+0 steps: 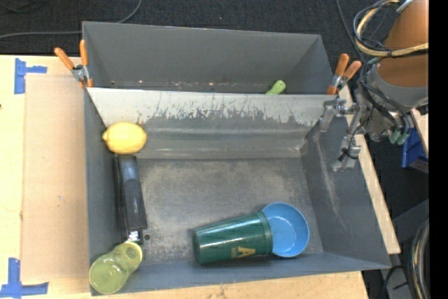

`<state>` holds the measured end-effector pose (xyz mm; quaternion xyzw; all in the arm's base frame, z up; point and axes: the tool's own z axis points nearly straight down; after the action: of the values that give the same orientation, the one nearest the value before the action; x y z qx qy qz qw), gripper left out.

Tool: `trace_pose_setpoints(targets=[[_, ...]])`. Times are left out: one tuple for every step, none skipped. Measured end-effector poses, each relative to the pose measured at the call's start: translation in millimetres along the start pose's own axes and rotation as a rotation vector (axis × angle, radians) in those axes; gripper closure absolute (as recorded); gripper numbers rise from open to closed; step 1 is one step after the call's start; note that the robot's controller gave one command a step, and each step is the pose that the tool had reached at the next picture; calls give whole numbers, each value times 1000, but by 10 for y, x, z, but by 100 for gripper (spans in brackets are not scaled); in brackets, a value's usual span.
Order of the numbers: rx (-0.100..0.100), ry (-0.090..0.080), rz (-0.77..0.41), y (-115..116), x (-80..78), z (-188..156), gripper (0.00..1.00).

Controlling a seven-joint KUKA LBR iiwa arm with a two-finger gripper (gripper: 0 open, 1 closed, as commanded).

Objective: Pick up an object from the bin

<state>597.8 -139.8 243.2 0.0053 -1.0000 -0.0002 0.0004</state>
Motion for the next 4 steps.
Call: trace_pose_setpoints(targets=[[0,0,0,0,0,0,0],[1,-11,-8,-34,115,131,0],[3,-11,-370,147,-13,993,0],[-3,-1,-302,113,170,1021,0]])
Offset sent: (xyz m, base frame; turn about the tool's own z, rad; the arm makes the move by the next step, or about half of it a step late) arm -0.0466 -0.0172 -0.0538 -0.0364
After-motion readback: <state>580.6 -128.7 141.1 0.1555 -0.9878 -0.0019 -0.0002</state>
